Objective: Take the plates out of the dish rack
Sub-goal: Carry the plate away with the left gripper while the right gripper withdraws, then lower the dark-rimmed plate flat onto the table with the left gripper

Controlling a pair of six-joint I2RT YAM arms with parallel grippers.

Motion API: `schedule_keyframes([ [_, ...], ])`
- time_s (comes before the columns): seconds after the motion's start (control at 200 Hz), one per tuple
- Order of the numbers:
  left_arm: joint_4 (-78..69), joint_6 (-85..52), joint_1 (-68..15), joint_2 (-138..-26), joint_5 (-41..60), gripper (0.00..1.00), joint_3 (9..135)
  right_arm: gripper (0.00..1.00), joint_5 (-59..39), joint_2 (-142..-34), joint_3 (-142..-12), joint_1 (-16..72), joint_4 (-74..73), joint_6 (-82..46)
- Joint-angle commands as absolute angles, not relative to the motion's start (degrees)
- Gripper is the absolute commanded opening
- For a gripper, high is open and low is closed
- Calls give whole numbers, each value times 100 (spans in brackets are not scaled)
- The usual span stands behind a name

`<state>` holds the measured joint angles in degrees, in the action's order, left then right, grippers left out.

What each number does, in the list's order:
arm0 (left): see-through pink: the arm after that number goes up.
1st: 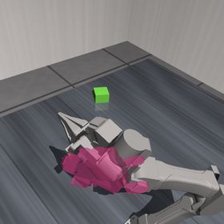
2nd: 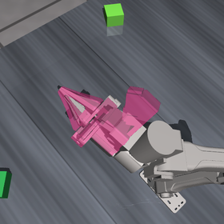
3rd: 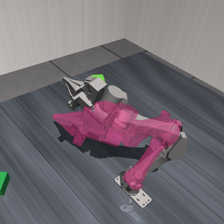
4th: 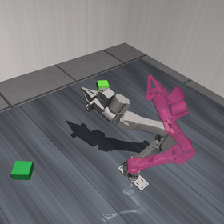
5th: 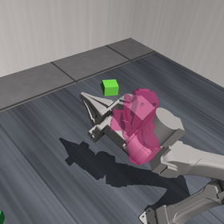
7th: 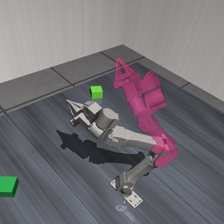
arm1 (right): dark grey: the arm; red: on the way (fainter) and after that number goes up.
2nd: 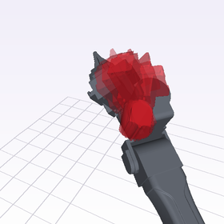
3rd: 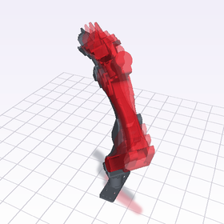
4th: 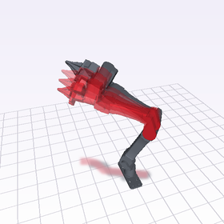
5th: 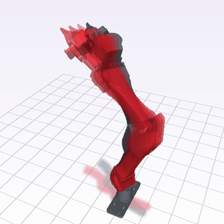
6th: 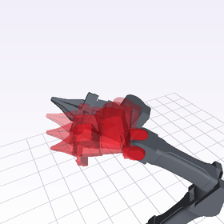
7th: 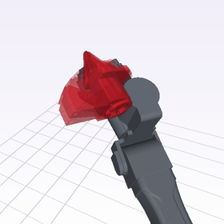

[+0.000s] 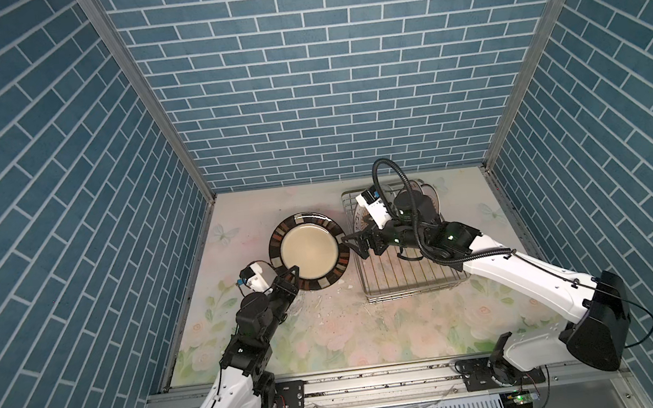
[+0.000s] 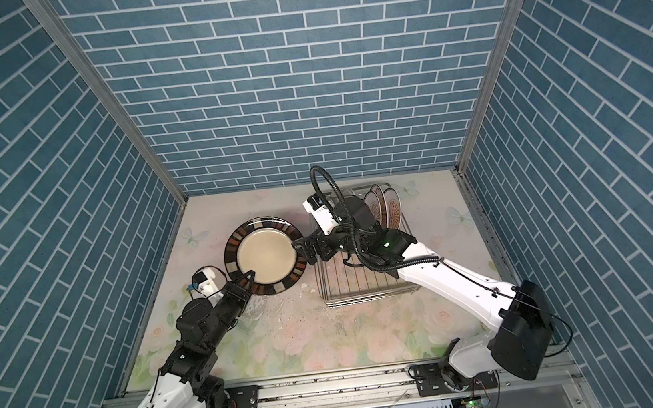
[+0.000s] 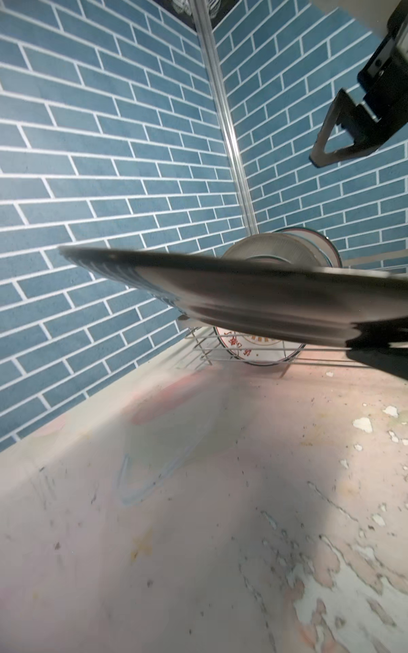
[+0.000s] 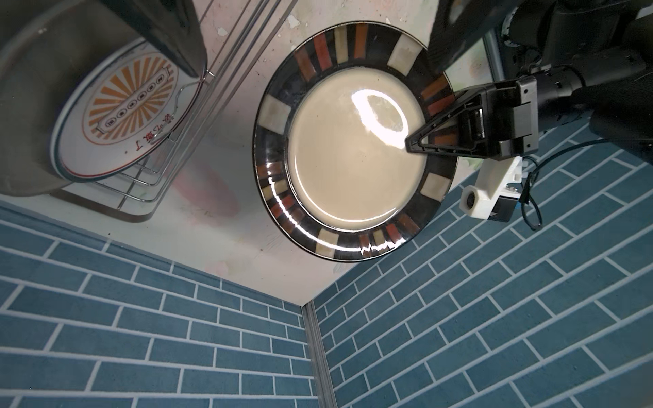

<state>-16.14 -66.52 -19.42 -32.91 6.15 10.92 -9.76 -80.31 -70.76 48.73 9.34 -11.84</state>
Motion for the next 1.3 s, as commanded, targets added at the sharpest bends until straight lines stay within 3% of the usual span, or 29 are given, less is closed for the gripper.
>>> schedule_keyframes([
  [0.0,-2510,-6810,-1520,-3229,925,0,1409,99,-384,-8283,-7396,5008,1002,-747],
  [0.69,-3040,-6858,-88,-4764,1539,0,1528,99,-536,-10576,-9177,5223,1060,-1098],
  [0.945,-3003,-6680,-10,-5163,1248,0,1624,99,-725,-11238,-9704,5221,1078,-1178],
  [1.296,-3496,-6652,281,-6156,1567,0,1822,99,-594,-11917,-10198,5221,1098,-1296],
])
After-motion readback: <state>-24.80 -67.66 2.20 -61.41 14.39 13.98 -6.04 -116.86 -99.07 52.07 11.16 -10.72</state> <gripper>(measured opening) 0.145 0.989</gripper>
